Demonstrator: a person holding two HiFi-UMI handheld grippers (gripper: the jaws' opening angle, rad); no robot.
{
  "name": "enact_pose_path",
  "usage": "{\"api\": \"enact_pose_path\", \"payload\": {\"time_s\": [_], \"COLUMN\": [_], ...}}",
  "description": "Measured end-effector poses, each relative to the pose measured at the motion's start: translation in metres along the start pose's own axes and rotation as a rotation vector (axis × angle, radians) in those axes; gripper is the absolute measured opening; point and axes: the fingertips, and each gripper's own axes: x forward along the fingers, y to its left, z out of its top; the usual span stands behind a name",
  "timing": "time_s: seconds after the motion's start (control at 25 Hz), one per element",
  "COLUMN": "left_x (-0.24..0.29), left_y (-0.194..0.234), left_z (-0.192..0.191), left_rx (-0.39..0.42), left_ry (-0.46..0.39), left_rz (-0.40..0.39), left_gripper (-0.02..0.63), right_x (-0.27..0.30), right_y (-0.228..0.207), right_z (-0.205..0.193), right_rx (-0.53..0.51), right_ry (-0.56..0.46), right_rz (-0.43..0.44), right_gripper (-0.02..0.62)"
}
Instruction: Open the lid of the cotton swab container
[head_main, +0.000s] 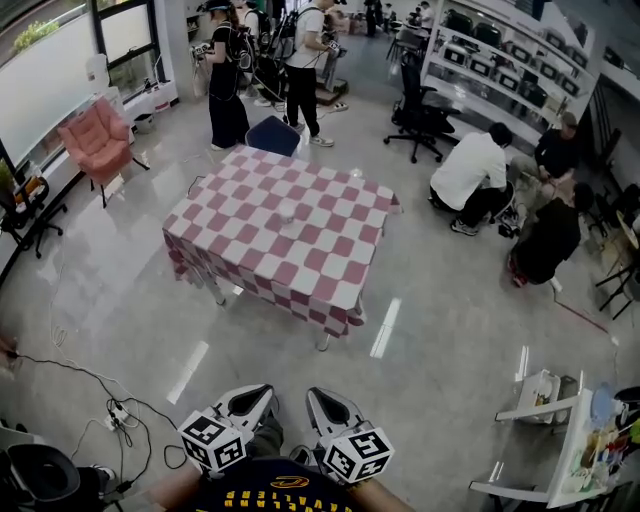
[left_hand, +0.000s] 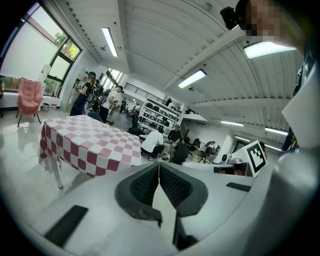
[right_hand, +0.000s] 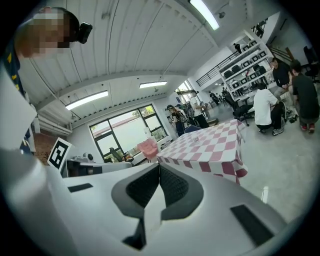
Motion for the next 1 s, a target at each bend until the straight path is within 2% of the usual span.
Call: {"api": "enact_pose_path", "payload": {"time_s": [0.2,0.48,0.76,1.0], "left_x": [0.018,0.072,0.093,0.102], "left_y": [0.054,0.087,0.153,0.19], "left_z": [0.027,0.061,0.091,0.106], "left_rx": [-0.007,-0.001,0.01,-0.027], "left_ry": [0.042,0.04,0.056,0.04], "left_rz": [-0.045,-0.092,-0.096,-0.103], "left_gripper": [0.005,0.005,0.005,0.005], "right_x": [0.06,0.1,0.164,0.198], "right_y": [-0.004,-0.049,-0.062,-0.069], "right_z": [0.018,0.05,0.062,0.067], "right_rx": [0.005,0.013,0.037,0.041], "right_ry": [0.01,0.008,0.038,0.073], "right_rz": [-0.049,-0.121,-0.185,-0.219], "right_gripper": [0.011,0.011,0.011,0.011]}}
